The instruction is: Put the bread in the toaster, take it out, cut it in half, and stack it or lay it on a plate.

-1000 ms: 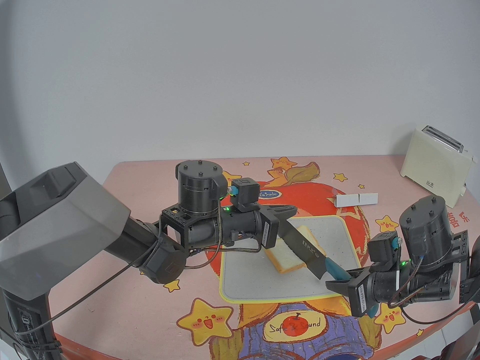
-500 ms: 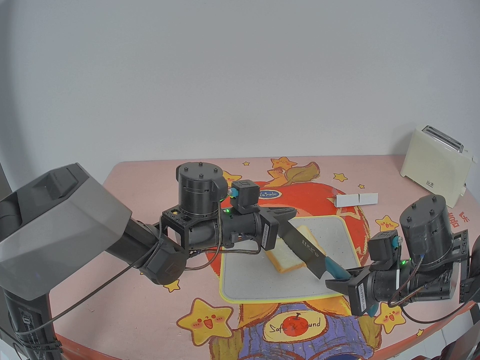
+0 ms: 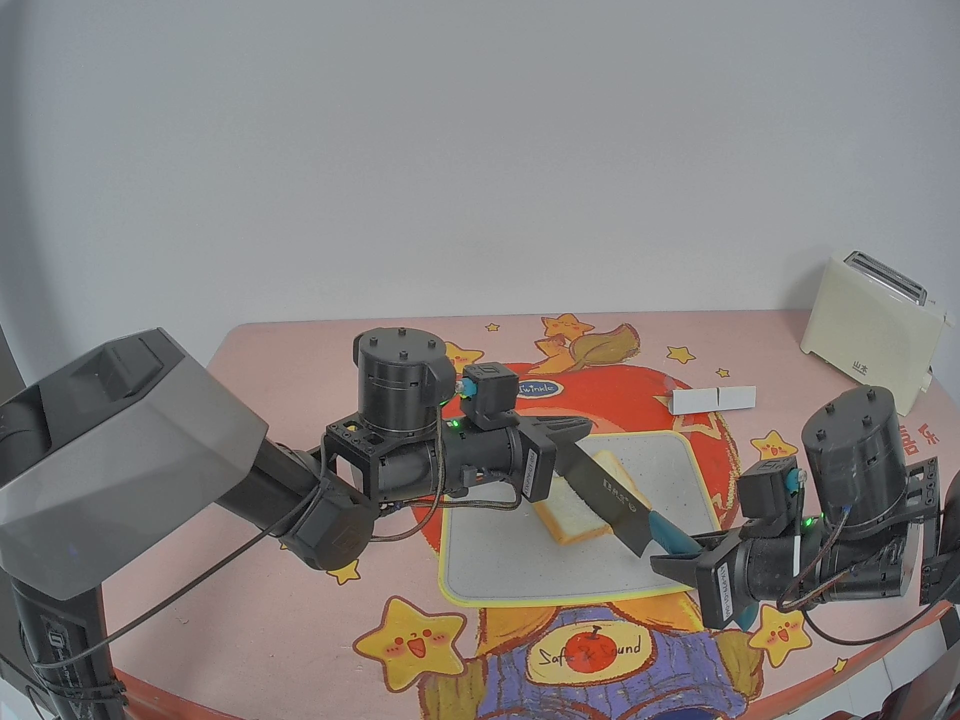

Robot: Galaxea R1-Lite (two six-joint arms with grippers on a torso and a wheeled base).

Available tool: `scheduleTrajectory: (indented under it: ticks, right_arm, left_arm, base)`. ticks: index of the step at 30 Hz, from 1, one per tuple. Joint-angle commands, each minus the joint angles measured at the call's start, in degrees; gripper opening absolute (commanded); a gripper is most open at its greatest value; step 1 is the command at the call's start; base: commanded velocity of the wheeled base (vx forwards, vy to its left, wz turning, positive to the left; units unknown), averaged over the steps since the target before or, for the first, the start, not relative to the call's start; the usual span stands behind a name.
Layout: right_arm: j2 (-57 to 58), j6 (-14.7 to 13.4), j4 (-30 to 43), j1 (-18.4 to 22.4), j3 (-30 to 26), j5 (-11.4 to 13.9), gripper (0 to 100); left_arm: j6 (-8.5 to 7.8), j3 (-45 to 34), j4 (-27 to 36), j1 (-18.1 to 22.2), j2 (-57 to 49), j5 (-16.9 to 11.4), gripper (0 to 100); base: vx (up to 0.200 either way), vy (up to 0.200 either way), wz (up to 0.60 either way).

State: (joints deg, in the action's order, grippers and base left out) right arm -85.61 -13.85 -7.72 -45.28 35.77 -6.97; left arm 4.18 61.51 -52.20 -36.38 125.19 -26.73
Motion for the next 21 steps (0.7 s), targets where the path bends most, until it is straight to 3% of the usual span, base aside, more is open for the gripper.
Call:
scheduleTrajectory:
  ticks: [1, 21]
  right_arm:
    - [0.36, -0.04, -0.11, 0.01, 0.09, -0.06, 0]
    - [0.54, 0.05, 0.16, 0.36, -0.26, 0.03, 0]
  left_arm:
    - [-0.05, 0.01, 0.08, -0.01, -0.03, 0.02, 0]
    - [-0.05, 0.27, -0.01, -0.19, -0.20, 0.02, 0]
  base:
    - [0.000, 0.000, 0.00]
    - [0.000, 0.000, 0.00]
